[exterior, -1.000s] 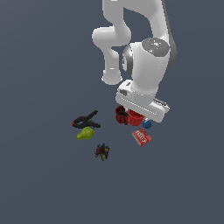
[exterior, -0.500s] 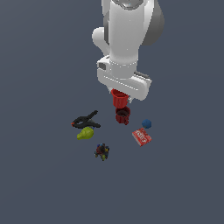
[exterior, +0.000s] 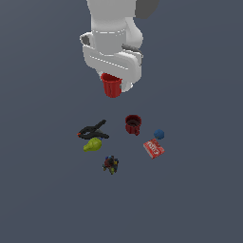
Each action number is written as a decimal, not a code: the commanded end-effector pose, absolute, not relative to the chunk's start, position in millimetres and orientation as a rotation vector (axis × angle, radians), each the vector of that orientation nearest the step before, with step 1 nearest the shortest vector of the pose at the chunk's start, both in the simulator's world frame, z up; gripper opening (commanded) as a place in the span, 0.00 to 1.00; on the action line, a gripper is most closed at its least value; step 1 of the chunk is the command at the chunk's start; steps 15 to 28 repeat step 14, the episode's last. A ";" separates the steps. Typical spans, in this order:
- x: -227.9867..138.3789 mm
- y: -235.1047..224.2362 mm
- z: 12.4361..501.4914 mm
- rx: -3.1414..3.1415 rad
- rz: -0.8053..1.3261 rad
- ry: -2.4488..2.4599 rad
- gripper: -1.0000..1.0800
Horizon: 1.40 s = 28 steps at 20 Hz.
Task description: Pick up a designated object from a clutter of objects.
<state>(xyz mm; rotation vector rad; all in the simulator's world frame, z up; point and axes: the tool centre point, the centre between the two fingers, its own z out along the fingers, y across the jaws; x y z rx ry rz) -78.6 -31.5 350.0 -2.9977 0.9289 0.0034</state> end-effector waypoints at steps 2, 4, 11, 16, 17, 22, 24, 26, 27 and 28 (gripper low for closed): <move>-87.8 -49.4 369.5 -2.999 0.002 0.928 0.00; -91.4 -57.0 377.6 -2.999 0.002 0.928 0.00; -96.1 -69.2 390.6 -3.001 0.000 0.929 0.00; -95.0 -68.8 389.9 -3.001 0.000 0.929 0.00; -95.0 -68.8 389.9 -3.001 0.000 0.929 0.00; -95.0 -68.8 389.9 -3.001 0.000 0.929 0.00; -95.0 -68.8 389.9 -3.001 0.000 0.929 0.00; -95.0 -68.8 389.9 -3.001 0.000 0.929 0.00; -95.0 -68.8 389.9 -3.001 0.000 0.929 0.00; -95.0 -68.8 389.9 -3.001 0.000 0.929 0.00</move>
